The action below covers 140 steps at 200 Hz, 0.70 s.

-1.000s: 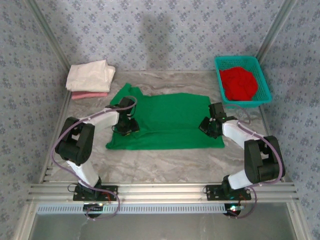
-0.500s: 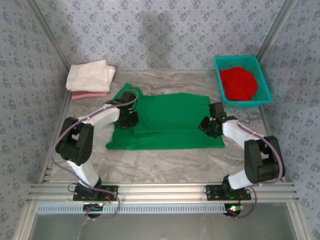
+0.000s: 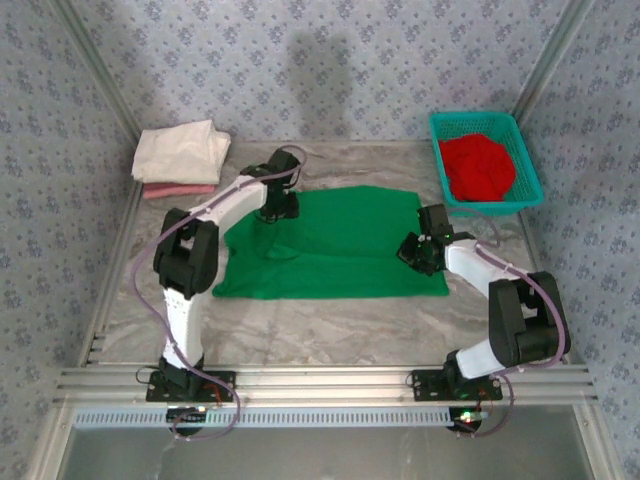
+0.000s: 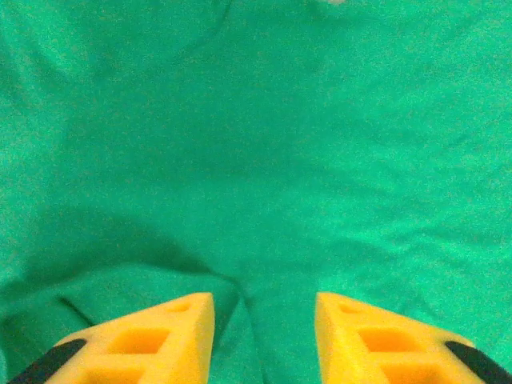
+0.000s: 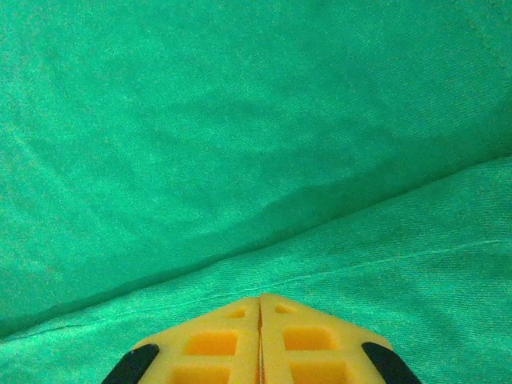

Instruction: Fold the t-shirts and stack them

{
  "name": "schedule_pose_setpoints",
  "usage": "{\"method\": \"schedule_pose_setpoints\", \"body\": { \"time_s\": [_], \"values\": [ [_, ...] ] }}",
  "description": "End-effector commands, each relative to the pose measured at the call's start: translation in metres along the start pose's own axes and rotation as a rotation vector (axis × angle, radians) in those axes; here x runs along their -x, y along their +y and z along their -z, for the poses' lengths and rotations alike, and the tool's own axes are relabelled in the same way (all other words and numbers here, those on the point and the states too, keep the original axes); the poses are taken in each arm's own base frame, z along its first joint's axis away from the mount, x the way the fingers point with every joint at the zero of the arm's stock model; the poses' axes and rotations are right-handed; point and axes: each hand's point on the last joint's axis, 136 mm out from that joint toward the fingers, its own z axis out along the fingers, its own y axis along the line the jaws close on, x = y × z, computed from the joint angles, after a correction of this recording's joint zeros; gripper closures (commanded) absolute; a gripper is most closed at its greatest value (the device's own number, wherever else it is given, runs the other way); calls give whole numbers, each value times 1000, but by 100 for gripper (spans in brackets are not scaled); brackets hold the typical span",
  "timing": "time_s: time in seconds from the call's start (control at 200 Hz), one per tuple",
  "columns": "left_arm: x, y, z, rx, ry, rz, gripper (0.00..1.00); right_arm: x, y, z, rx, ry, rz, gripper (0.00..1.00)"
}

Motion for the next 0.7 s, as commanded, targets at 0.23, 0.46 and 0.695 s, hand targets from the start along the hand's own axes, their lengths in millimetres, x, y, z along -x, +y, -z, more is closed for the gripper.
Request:
{"method": "schedule_pose_setpoints", "body": {
  "time_s": [0.23,0.46,0.695],
  "values": [
    [2,29,76,54,-140,-4,50,1,6,2,23,6,23,88],
    [-56,56,49,-60,-18,149,50,1,7,-5,21,20,43,88],
    [-63,21,21,-142,51,72,60,-1,8,-8,21,29,44,87]
  ]
}}
